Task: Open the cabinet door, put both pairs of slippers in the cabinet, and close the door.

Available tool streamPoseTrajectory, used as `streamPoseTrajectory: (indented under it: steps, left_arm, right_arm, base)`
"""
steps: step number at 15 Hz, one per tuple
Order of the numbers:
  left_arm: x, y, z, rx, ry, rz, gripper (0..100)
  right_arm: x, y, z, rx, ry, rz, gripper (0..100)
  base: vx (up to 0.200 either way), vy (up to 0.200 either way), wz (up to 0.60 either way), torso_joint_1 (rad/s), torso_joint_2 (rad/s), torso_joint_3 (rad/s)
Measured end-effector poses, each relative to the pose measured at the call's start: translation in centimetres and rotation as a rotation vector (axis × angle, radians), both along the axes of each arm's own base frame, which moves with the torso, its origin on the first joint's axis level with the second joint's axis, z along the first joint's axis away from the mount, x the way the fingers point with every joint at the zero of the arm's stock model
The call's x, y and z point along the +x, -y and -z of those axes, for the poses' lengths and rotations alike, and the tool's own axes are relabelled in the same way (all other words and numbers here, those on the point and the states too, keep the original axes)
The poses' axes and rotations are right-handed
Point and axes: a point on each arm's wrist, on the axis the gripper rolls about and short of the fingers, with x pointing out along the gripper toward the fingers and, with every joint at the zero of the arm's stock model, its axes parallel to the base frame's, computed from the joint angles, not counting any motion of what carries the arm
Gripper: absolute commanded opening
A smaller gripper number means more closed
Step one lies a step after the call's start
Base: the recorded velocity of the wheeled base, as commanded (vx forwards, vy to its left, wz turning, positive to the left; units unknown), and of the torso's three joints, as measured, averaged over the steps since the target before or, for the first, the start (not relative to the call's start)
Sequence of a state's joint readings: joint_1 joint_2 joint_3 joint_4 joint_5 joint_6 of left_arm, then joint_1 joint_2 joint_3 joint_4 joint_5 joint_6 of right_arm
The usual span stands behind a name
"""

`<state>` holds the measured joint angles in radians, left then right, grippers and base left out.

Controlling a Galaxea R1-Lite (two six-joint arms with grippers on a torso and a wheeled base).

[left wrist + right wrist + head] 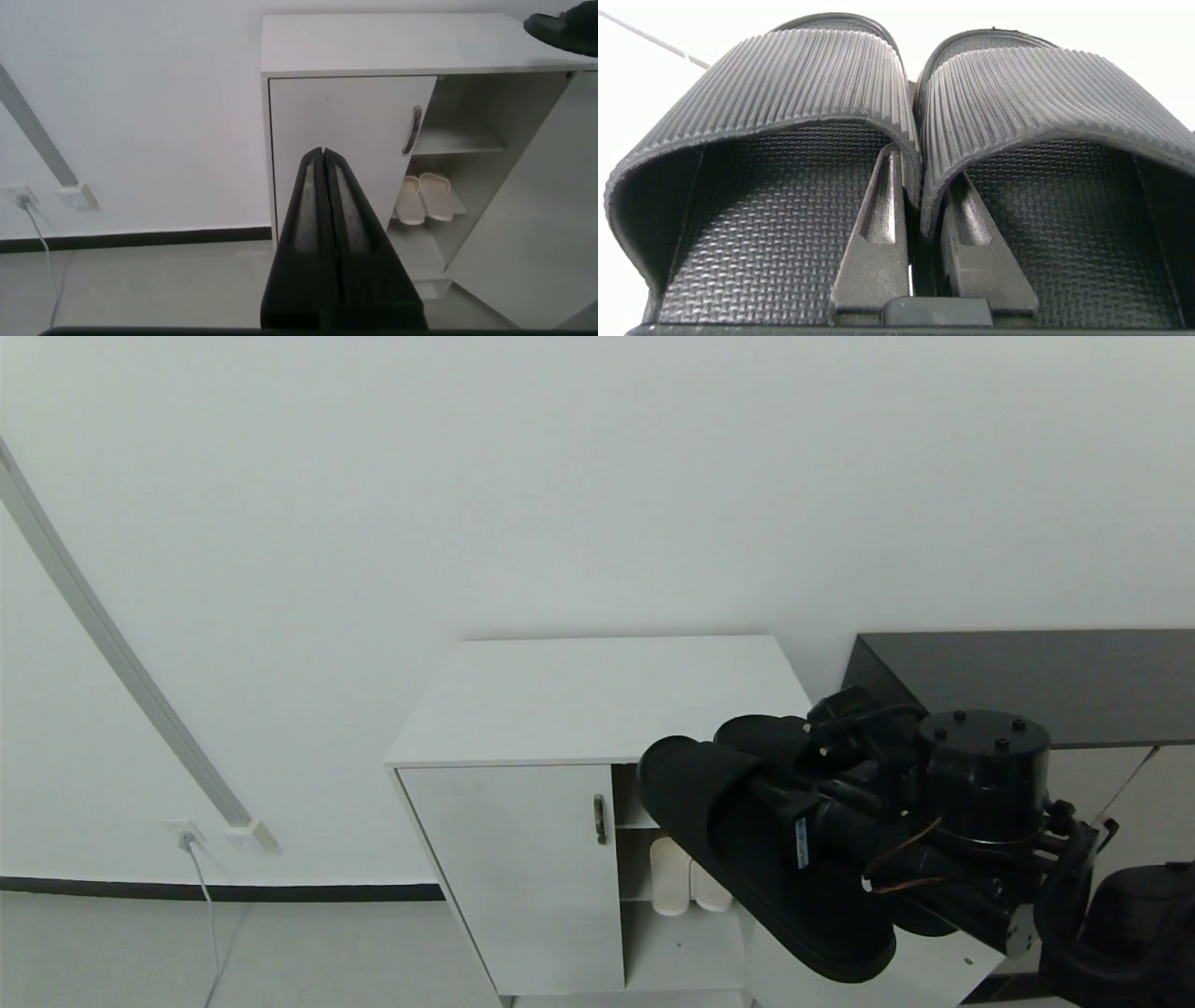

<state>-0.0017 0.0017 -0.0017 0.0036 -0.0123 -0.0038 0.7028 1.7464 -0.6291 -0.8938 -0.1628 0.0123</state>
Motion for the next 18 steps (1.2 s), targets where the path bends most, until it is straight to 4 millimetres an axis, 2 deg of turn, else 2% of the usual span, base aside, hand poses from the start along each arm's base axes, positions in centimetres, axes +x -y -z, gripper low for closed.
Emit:
streamPoseTrajectory:
  steps: [3,6,13,18]
  left_arm:
    - [0.0,0.0,0.0,0.0,0.0,0.0,0]
    - [0.0,0.0,0.0,0.0,0.0,0.0,0]
    - [0.0,0.0,0.0,0.0,0.0,0.0,0]
    - [0.0,0.0,0.0,0.0,0.0,0.0,0]
  right_arm:
    - [-0.39,0.01,0.04,-0.002,-0.002,-0.008,0]
    - [-0.63,0.05,0.09,-0.004,-0.005,-0.013,0]
    - [-0.77,0.09,0.17,-0.007,-0.008,-0.015,0]
    - [-0.79,0.1,0.21,-0.017,-0.004,-0.017,0]
  base:
    - [0.0,0.0,0.0,-0.019,0.03,0.032]
    - [0.0,0.0,0.0,-0.142,0.32,0.17]
    - [0.0,0.0,0.0,-0.161,0.37,0.21]
    - [0.0,0.0,0.0,-0.222,0.53,0.3]
